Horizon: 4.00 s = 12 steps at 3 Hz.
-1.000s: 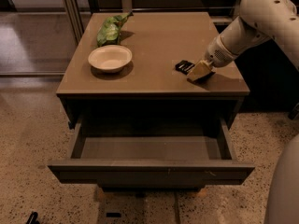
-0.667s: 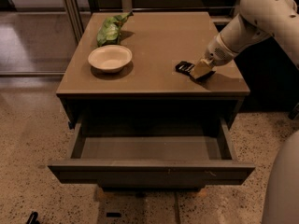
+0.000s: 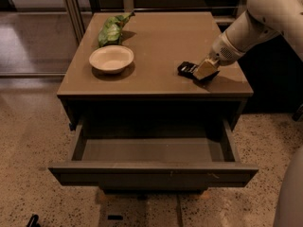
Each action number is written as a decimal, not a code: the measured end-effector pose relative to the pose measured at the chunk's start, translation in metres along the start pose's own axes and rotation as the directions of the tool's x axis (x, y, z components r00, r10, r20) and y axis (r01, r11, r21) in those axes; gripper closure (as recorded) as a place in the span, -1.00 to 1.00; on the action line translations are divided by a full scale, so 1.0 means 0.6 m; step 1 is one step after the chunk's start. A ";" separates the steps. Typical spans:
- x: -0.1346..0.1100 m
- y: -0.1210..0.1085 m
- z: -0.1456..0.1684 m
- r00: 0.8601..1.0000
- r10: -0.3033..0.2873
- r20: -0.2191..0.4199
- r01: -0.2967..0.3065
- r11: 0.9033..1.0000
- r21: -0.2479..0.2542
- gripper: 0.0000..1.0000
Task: Place rxbar chocolate into top drawer
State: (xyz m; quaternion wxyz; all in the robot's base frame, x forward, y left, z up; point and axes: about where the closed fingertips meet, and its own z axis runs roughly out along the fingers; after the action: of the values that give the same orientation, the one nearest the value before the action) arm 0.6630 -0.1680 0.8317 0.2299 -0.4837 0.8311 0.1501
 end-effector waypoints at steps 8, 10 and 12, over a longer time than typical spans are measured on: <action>0.136 0.244 -0.019 0.917 0.128 0.377 -0.162 0.985 0.060 1.00; 0.174 0.228 0.061 0.908 0.224 0.354 -0.246 0.969 0.017 1.00; 0.196 0.167 0.157 0.930 0.276 0.244 -0.286 0.958 0.006 1.00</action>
Offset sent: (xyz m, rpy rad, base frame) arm -0.1049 -0.0143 0.0467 0.1138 -0.2111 0.1110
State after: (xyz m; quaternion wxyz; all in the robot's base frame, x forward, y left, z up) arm 0.5479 -0.1611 0.6926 0.3152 -0.3333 0.8605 0.2217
